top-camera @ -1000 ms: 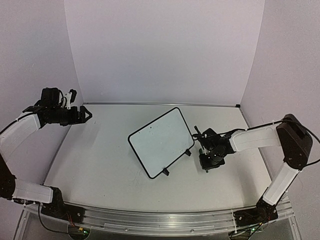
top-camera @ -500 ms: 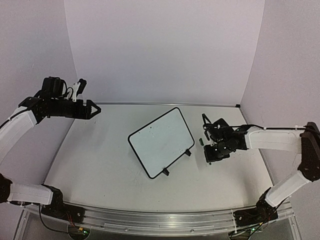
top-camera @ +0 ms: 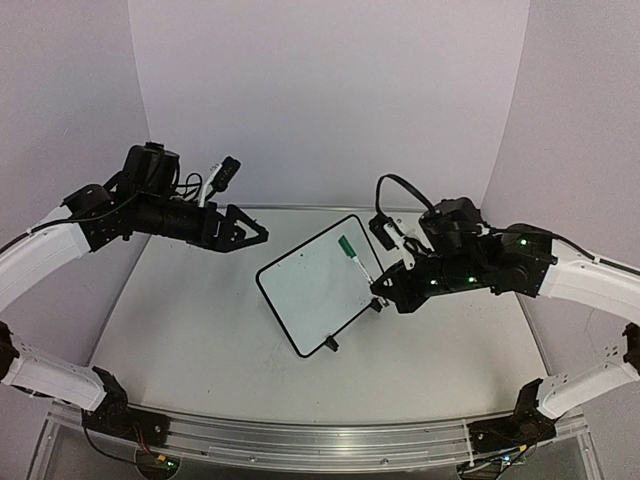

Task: Write a sentence on the whiteboard
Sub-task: Pick up the whiteboard marker from the center of the board, then pass from the right arm to the left

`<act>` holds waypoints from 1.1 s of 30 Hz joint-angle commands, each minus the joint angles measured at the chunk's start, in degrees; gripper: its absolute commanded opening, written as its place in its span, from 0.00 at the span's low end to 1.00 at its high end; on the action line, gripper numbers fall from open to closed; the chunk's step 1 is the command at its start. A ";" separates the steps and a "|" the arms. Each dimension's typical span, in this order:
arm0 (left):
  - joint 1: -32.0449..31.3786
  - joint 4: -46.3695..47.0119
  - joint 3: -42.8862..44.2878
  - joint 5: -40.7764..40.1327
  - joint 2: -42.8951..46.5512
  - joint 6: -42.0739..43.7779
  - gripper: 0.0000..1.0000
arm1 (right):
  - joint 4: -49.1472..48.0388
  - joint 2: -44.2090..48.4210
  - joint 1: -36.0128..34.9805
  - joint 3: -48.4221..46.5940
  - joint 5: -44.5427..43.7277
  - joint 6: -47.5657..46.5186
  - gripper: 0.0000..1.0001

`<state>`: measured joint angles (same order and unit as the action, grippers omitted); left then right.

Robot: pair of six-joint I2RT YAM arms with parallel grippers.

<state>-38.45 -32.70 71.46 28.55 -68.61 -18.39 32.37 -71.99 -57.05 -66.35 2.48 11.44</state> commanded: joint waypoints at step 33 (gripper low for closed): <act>-6.06 10.33 6.85 18.52 -15.21 -10.05 0.30 | 0.24 -7.99 -8.26 -11.79 1.53 -6.43 0.00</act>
<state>-43.96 -22.96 75.42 45.00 -83.69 -28.59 33.50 -80.34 -64.97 -75.77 5.13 5.54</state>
